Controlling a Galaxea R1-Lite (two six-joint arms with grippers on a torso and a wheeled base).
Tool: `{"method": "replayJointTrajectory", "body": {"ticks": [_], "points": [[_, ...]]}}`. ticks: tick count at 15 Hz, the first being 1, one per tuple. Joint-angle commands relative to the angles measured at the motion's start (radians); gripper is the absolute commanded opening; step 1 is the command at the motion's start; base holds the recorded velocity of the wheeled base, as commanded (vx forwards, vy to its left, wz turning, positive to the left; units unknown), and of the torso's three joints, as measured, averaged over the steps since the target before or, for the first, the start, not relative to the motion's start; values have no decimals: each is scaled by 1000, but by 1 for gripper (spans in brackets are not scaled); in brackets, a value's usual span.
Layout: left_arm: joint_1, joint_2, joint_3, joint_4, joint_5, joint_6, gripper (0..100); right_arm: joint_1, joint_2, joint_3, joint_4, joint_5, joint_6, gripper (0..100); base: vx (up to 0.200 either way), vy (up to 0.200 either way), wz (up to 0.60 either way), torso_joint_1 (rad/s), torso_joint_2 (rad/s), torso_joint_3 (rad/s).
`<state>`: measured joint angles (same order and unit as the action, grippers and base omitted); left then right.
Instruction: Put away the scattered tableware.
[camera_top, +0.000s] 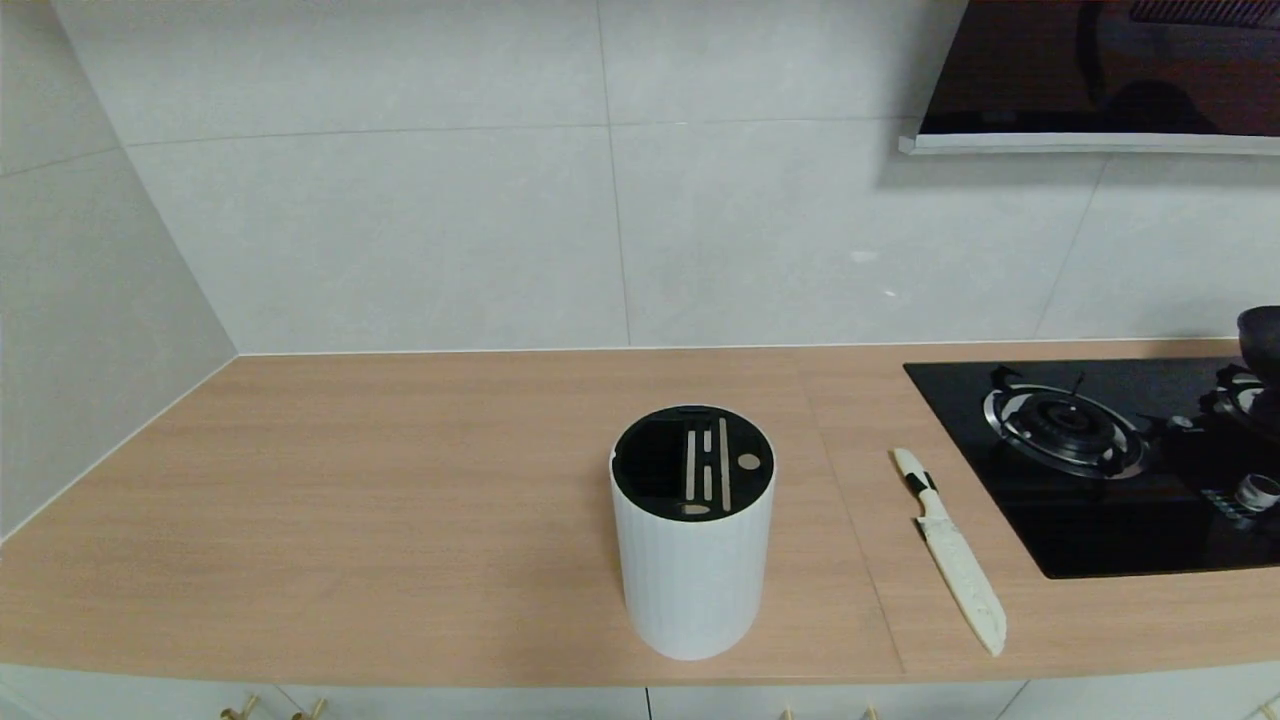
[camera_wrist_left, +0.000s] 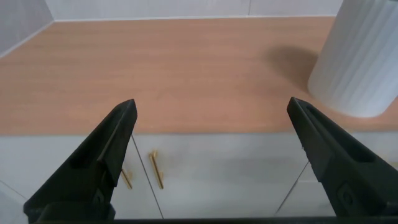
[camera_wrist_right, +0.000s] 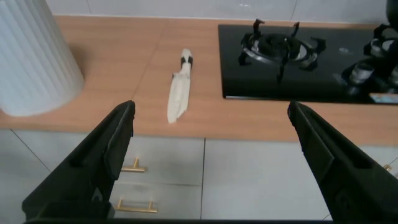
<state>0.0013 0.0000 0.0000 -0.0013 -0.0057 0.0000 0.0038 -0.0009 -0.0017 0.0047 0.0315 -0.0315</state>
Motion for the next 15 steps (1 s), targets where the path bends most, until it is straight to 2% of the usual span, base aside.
{"method": "replayJointTrajectory", "body": {"ticks": [1,5,14,15], "points": [[0,2,0,0,0,0,100,1,1,0,0,1,-1,100,0,0,0,207,-403,-217],[0,2,0,0,0,0,100,1,1,0,0,1,-1,100,0,0,0,183,-375,-195],[0,2,0,0,1,0,100,1,1,0,-2,-4,-1,100,0,0,0,6,-9,-5],[0,2,0,0,0,0,100,1,1,-23,-37,-1,8,100,0,0,0,0,0,0]]}}
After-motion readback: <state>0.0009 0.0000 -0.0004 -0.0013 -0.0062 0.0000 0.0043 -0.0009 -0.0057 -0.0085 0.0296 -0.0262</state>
